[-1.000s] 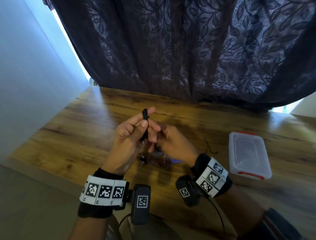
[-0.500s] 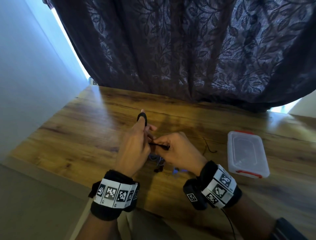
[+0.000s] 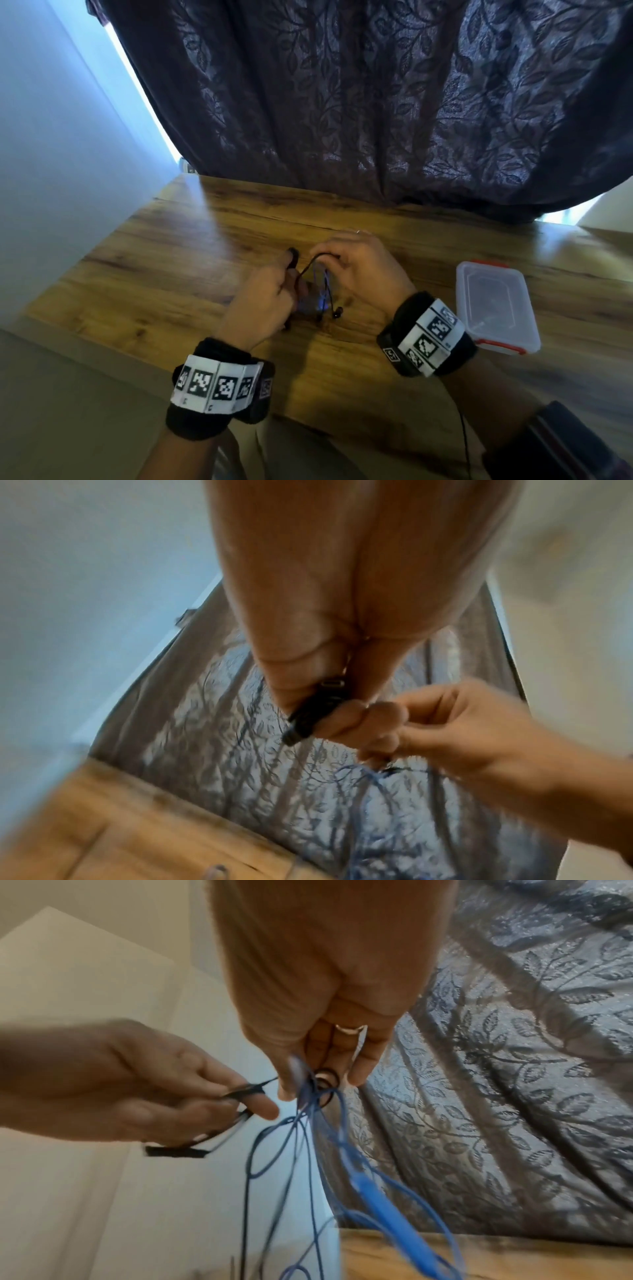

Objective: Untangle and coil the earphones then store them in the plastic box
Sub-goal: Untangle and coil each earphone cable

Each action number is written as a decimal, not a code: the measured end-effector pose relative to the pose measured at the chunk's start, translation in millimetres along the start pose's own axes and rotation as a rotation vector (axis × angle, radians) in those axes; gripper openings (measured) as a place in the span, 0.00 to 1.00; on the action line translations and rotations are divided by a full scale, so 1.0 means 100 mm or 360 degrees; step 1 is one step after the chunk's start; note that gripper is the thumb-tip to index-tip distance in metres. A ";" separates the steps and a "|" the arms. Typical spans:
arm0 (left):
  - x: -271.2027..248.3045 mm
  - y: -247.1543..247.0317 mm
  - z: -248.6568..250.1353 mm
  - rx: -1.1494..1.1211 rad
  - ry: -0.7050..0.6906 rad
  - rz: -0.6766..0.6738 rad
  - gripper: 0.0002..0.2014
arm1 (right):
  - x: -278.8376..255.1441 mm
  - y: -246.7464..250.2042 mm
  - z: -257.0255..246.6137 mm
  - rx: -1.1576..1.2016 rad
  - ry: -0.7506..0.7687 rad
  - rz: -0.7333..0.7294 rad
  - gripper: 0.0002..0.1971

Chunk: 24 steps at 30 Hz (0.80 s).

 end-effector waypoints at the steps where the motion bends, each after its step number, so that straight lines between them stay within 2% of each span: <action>1: -0.02 -0.04 -0.03 -0.0193 0.0061 -0.0129 0.09 | 0.01 -0.02 0.08 -0.0006 0.0004 -0.0011 0.06; 4: -0.05 -0.08 -0.01 -0.0616 0.0095 -0.0355 0.12 | -0.01 -0.14 0.30 -0.0009 -0.0005 -0.0080 0.07; 7: -0.02 -0.03 -0.05 -0.0970 0.0157 -0.0346 0.13 | -0.05 -0.27 0.50 0.0065 -0.0131 -0.0173 0.09; 9: -0.01 0.03 -0.08 -0.1081 0.0144 -0.0267 0.13 | -0.09 -0.40 0.56 0.0187 -0.0198 -0.0284 0.09; 13: 0.01 0.30 -0.14 -0.0992 -0.0035 0.0071 0.11 | -0.29 -0.59 0.71 0.0693 -0.0482 -0.0347 0.14; 16: -0.01 0.42 -0.18 -0.0987 -0.0133 0.0149 0.15 | -0.44 -0.63 0.85 0.0905 -0.0647 -0.0361 0.13; 18: -0.04 0.44 -0.16 -0.1006 -0.0182 0.0167 0.14 | -0.48 -0.62 0.91 0.0909 -0.0727 -0.0419 0.12; 21: -0.06 0.48 -0.12 -0.1018 -0.0255 0.0233 0.14 | -0.56 -0.63 1.09 0.0725 -0.0867 -0.0465 0.13; 24: -0.07 0.50 -0.08 -0.1030 -0.0308 0.0281 0.13 | -0.71 -0.62 1.34 0.0641 -0.1204 -0.0339 0.09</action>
Point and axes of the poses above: each hand's wrist, its own x-axis towards the middle knuckle, its own y-axis out of the back of the hand, z = x × y, the point moved 8 cm from there along x, towards the middle knuckle, and after that the axes turned 15 degrees about y, right-handed, at the moved point
